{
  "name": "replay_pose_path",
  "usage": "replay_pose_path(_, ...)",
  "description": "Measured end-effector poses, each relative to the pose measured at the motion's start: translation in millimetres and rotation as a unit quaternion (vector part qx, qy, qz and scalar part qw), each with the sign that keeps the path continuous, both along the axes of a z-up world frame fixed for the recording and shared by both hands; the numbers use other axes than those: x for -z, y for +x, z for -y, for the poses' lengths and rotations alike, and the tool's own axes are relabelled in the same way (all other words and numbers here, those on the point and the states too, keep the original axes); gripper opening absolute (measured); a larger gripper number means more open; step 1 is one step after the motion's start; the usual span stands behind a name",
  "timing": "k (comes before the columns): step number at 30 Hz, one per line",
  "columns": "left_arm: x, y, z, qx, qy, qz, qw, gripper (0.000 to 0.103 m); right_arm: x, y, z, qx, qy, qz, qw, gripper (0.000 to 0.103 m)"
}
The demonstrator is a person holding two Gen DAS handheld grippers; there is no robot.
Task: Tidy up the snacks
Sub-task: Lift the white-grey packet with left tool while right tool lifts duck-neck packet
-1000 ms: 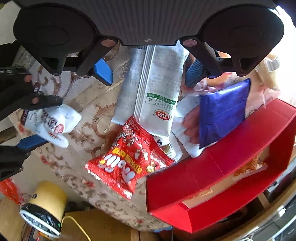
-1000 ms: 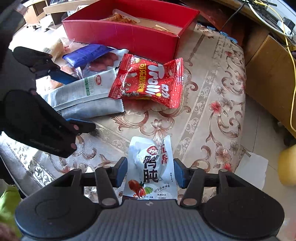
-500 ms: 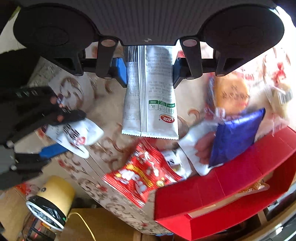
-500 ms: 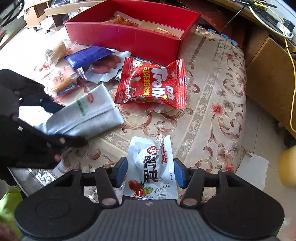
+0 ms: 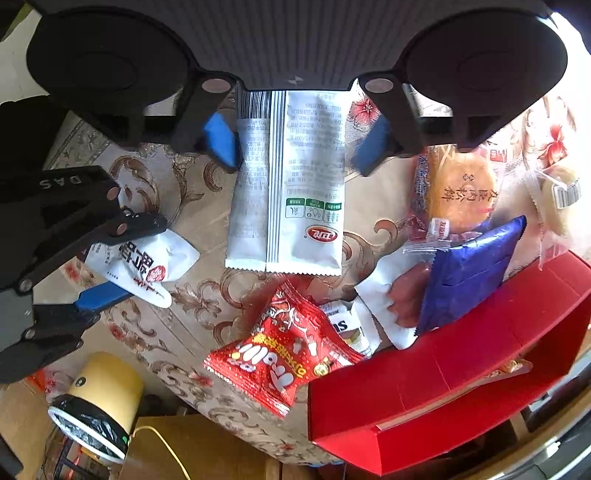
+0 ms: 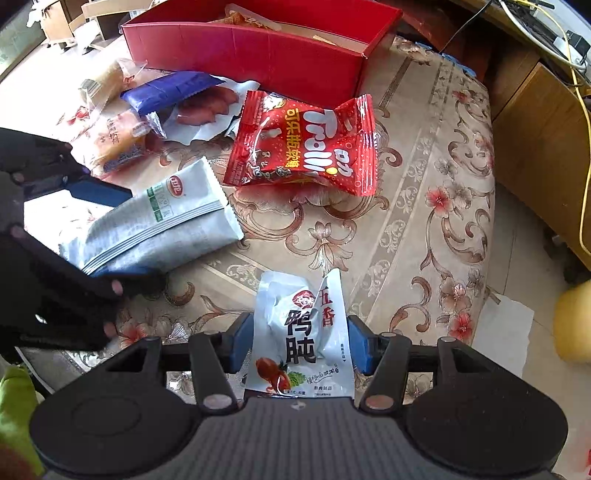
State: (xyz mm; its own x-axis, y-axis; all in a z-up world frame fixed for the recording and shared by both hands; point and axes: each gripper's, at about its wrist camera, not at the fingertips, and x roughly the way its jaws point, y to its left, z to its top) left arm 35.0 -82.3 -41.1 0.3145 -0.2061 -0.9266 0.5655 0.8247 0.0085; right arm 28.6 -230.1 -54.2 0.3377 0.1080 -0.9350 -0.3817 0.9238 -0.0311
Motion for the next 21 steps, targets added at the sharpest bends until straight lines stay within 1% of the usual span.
replay_pose_path(1, -2.4, -0.4, -1.3, -0.005, -0.001, 0.001, 1.0, 0.059, -0.3, -0.7, -1.0, -0.001, -0.003, 0.001, 1.0, 0.051)
replay_pose_path(5, -4.4, -1.4, -6.8, -0.018, -0.016, -0.004, 0.9997, 0.052, -2.0, -7.7, -5.3, 0.005, -0.008, 0.008, 1.0, 0.05)
replay_pose_path(8, -7.0, -4.7, -10.3, -0.023, -0.024, -0.004, 0.9994, 0.05, -3.7, -14.4, -10.1, 0.005, -0.004, 0.013, 1.0, 0.05)
replay_pose_path(15, -23.9, -12.7, -26.7, -0.042, -0.047, 0.008, 0.998, 0.049, -15.4, -16.9, -16.8, 0.017, 0.018, 0.028, 0.999, 0.05)
replay_pose_path(21, -34.4, -13.4, -29.8, -0.055, -0.059, 0.019, 0.9966, 0.049, -23.8, -13.0, -21.4, 0.029, 0.026, 0.039, 0.998, 0.05)
